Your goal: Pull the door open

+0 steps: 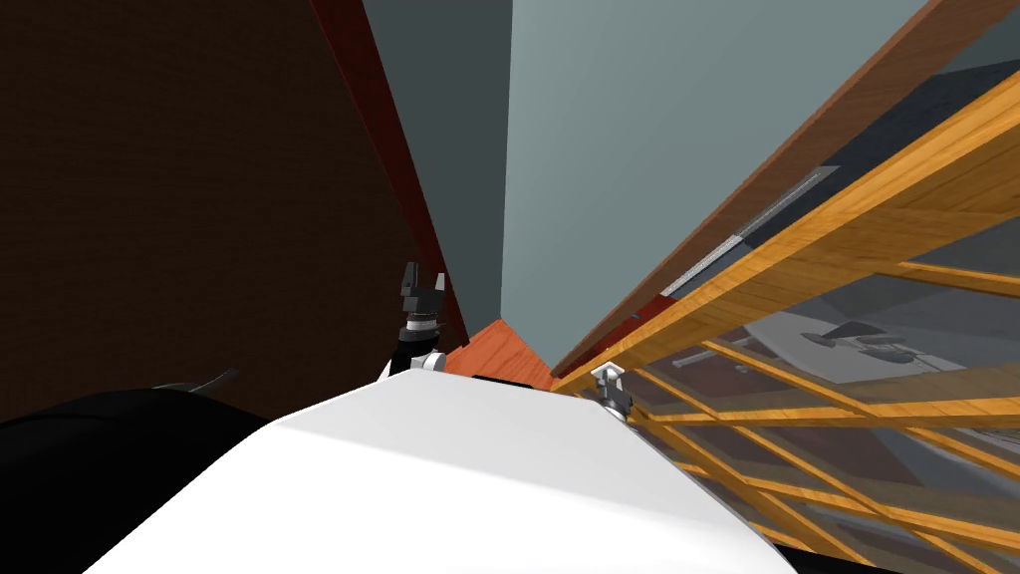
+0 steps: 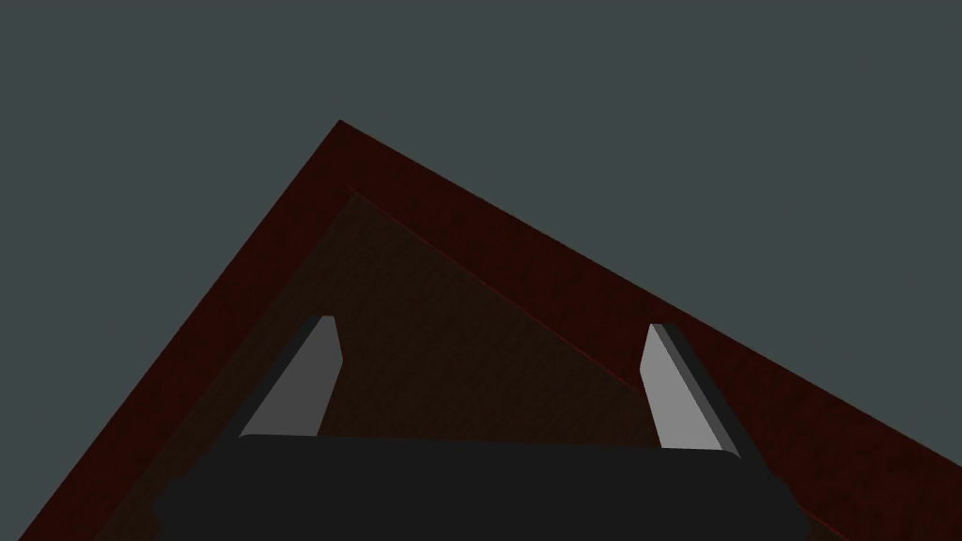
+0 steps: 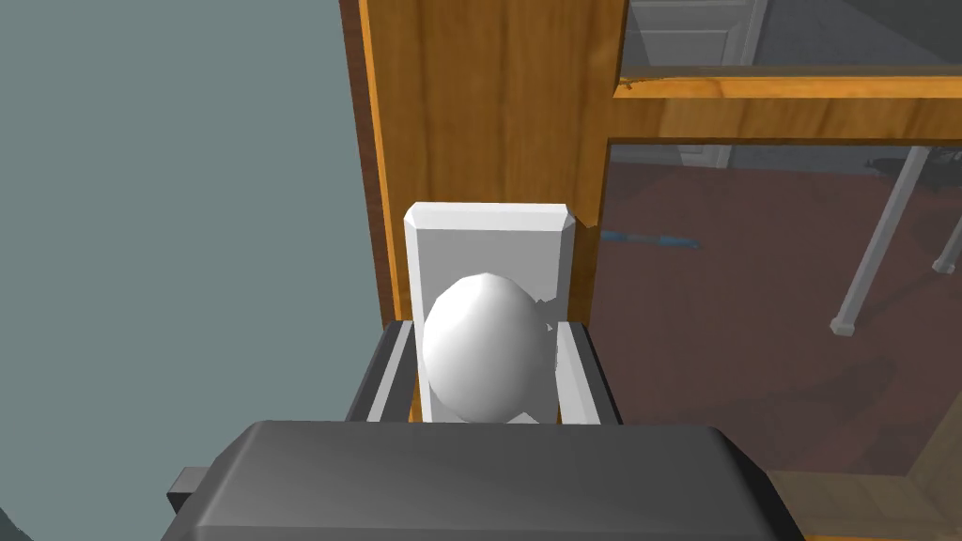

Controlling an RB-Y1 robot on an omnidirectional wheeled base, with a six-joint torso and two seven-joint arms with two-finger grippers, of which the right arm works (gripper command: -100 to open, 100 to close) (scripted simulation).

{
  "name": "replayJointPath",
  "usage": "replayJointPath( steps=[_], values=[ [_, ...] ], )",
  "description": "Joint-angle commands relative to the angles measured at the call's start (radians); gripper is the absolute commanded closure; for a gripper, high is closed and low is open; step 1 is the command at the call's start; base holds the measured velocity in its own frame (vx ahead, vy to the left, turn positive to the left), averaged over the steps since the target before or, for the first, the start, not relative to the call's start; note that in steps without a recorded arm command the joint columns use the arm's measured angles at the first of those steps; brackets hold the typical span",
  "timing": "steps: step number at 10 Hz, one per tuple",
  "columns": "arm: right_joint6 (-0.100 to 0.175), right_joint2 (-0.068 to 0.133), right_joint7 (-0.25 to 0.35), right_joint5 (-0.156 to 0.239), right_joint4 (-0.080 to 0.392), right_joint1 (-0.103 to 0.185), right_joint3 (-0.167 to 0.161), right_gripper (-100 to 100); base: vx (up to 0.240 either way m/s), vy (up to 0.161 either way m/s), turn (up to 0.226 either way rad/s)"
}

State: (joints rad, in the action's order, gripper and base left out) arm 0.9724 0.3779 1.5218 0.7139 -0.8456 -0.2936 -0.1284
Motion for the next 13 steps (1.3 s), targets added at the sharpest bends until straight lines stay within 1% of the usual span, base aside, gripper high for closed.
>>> replayJointPath(
  steps=[1, 2, 3, 7, 8, 9, 13],
  values=[
    [0.010, 0.009, 0.012, -0.014, -0.009, -0.010, -0.021, 100, -0.161, -0.006, 0.060],
    [0.012, 0.012, 0.015, -0.017, -0.011, -0.012, -0.027, 100, -0.236, -0.011, 0.074],
    [0.020, 0.019, 0.025, -0.029, -0.018, -0.021, -0.045, 100, -0.231, 0.015, 0.062],
    [0.042, 0.040, 0.052, -0.061, -0.037, -0.043, -0.094, 100, -0.220, 0.001, 0.052],
    [0.035, 0.037, 0.047, -0.056, -0.037, -0.037, -0.087, 100, -0.102, 0.011, 0.025],
    [0.049, 0.045, 0.059, -0.074, -0.042, -0.048, -0.114, 100, -0.162, -0.005, 0.057],
    [0.084, 0.068, 0.084, -0.111, -0.059, -0.073, -0.167, 100, -0.249, -0.011, 0.054]
  ],
)
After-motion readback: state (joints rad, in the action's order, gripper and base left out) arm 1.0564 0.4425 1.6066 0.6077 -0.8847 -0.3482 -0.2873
